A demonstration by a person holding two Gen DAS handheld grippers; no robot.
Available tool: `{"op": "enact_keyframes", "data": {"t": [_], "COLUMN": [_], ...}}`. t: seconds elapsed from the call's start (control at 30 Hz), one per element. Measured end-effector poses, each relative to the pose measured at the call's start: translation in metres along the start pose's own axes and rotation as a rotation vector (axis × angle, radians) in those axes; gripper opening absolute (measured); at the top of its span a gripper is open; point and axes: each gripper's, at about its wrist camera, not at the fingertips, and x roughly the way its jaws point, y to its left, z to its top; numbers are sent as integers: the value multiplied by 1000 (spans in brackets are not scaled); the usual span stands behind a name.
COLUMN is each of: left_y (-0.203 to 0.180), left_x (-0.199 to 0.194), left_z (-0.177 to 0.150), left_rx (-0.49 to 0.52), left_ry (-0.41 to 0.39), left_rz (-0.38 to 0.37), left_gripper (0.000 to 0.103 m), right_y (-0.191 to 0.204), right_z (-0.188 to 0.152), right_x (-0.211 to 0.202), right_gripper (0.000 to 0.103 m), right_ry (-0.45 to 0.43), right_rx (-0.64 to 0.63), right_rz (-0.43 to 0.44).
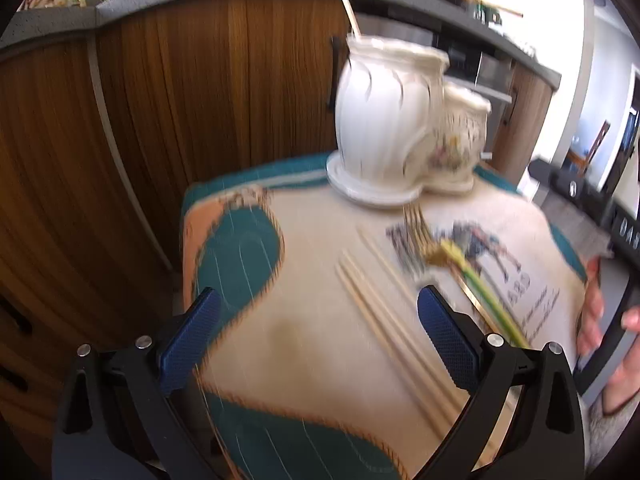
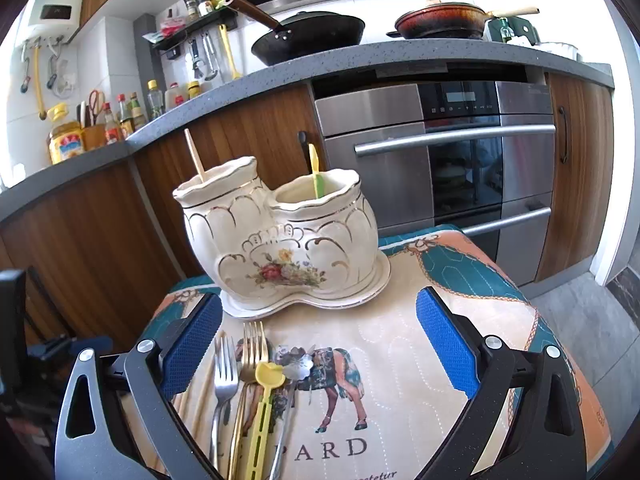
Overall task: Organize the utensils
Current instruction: 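Move both open tools back down over the remaining utensils, then grasp another wooden chopstick with the left tool while the right tool grasps the flower-handled spoon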
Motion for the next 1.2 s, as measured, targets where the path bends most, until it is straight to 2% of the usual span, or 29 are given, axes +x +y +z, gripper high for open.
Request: {"op": "enact_keyframes", "data": {"t": [0.23, 0.33, 0.43, 0.5, 0.57, 0.73, 0.83, 0.9, 0.97, 1.07, 1.13, 1.2], "left_y": [-17, -19, -19, -20, -23, -29, -25, -18, -14, -10, -7, -6], "left_x": [4, 8, 6, 6, 9, 11, 13, 15, 16, 18, 20, 21], "left_z": [-22, -28, -28, -28, -27, -24, -21, -18, -16, -14, -13, -13], "left_rx": [78, 91, 92, 98, 104, 119, 115, 98, 94, 90, 85, 84], "left_ry": [86, 118, 127, 133, 150, 169, 169, 168, 168, 168, 161, 153], "left_rz": [45, 53, 43, 33, 11, -16, -11, -4, 2, -1, -7, -13], "left_gripper": [97, 87, 83, 76, 65, 51, 36, 21, 14, 8, 8, 8], "right_y": [-2, -2, -2, -2, -2, 1, 0, -1, -3, -5, -2, 3], "right_z": [1, 1, 1, 1, 1, 0, 0, 0, 1, -5, -12, -20], "right_x": [0, -1, -2, -2, -2, -2, -3, -4, -6, -6, -4, 0], "right_gripper": [97, 97, 97, 97, 97, 97, 97, 97, 97, 94, 84, 68], "right_ry": [6, 3, 1, 1, 2, 5, 9, 19, 47, 123, 184, 237], "right_rx": [-3, -9, -13, -15, -14, -29, -34, -37, -38, -31, -31, -50], "right_rz": [-3, -6, -7, -9, -8, -9, -13, -24, -44, -50, -35, -32]}}
